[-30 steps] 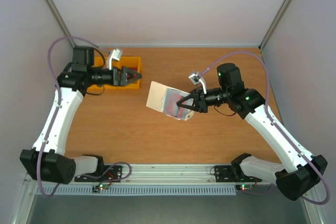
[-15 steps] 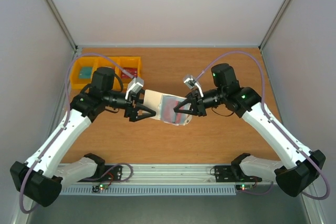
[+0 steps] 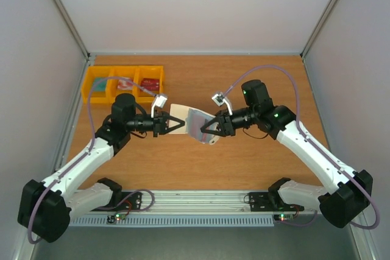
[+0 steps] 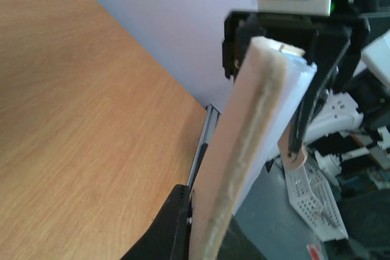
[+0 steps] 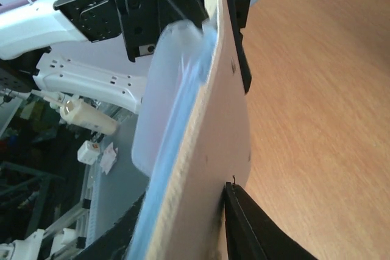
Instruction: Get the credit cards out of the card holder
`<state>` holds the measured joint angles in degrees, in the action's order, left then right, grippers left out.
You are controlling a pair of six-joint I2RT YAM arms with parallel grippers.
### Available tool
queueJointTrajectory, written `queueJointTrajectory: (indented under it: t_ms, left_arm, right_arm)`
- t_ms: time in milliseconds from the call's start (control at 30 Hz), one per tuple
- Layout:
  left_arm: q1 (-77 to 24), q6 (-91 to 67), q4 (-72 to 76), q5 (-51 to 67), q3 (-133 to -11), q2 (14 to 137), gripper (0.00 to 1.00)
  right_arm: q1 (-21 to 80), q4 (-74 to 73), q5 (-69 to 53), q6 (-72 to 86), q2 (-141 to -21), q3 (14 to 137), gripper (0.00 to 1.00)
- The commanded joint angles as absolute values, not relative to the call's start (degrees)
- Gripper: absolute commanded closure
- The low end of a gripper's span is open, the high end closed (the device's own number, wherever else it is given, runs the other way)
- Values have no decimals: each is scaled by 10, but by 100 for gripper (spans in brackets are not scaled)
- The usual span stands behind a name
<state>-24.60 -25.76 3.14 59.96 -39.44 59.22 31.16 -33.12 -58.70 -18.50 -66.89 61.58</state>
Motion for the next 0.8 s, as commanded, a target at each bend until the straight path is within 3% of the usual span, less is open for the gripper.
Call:
queueJointTrajectory:
  t_ms: [0,233,367,500,767]
  left_arm:
    - [-246,-373,207,550,-370,578,100]
    - [-249,-402,256,571,-346,573,100]
    - [-251,-393,259,578,-346,570,100]
    - [-260,-381,263,582,-344,569,100]
    - [-293,-352,254,554,-347,585,100]
  right_arm:
    - [307,-293,-603,-146,-630,583,69]
    - [296,-278,-561,-120,-626,556,67]
    - [296,-250,-512,-104,-629,552,82]
    - [297,-210,-491,-84,-635,552,88]
    - [327,-175,-491,-81,-679,579,80]
